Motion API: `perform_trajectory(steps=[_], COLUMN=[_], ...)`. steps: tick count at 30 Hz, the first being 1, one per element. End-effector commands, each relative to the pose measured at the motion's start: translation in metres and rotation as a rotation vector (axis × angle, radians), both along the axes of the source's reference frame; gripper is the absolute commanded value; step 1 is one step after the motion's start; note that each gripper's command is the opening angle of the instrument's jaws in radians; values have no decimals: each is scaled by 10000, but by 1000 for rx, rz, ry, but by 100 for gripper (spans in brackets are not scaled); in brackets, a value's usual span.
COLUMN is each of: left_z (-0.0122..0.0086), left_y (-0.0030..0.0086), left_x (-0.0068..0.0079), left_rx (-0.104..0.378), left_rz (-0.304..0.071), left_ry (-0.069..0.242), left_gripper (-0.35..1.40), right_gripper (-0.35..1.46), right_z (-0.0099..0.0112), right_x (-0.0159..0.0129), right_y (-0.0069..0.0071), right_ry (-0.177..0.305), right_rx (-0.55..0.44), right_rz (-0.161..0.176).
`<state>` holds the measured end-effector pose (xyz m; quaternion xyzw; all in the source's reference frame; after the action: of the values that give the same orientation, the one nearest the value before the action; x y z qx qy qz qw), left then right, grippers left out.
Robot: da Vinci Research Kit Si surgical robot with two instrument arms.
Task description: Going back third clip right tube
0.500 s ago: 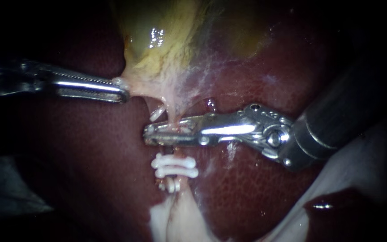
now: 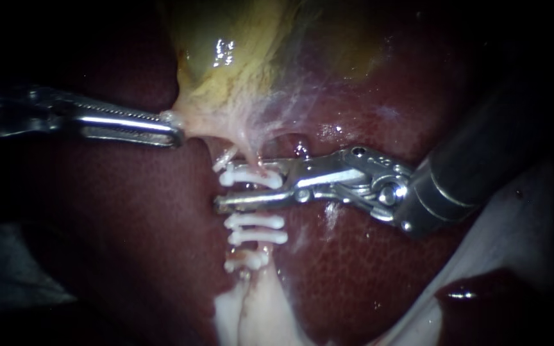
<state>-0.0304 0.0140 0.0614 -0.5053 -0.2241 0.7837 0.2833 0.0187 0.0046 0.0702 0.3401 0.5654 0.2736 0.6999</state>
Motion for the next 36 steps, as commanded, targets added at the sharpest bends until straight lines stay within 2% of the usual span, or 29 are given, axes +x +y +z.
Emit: perform_trajectory(steps=[1, 6, 9, 19, 21, 22, 24, 26, 29, 36], left_z=[0, 0, 0, 0, 0, -1, -1, -1, -1, 0], left_y=[0, 0, 0, -1, -1, -1, -1, -1, -1, 0], left_x=[0, 0, 0, 2, 2, 2, 2, 3, 3, 4], left_rx=[0, 0, 0, 0, 0, 0, 0, 0, 0, 0], left_rz=[1, 1, 1, 1, 1, 2, 2, 2, 2, 2], left_ry=[-1, -1, -1, -1, -1, -1, -1, -1, -1, -2], left_gripper=[-35, -35, -35, -35, -35, -35, -35, -35, -35, -35], right_gripper=[47, 48, 49, 50, 50, 50, 50, 50, 50, 50], right_z=[5, 22, 24, 5, -1, -7, -18, -33, -55, -101], right_x=[-2, -12, -17, -36, -44, -51, -61, -75, -94, -131], right_y=[0, 5, 7, 1, 1, 0, 0, 1, 1, -4], right_ry=[-7, -21, -24, -12, -1, 4, -17, -56, -82, -85], right_rx=[0, -13, -8, 5, -44, -100, -176, -277, -395, -514], right_rz=[-5, 9, 13, -3, -15, -33, -55, -98, -129, -137])
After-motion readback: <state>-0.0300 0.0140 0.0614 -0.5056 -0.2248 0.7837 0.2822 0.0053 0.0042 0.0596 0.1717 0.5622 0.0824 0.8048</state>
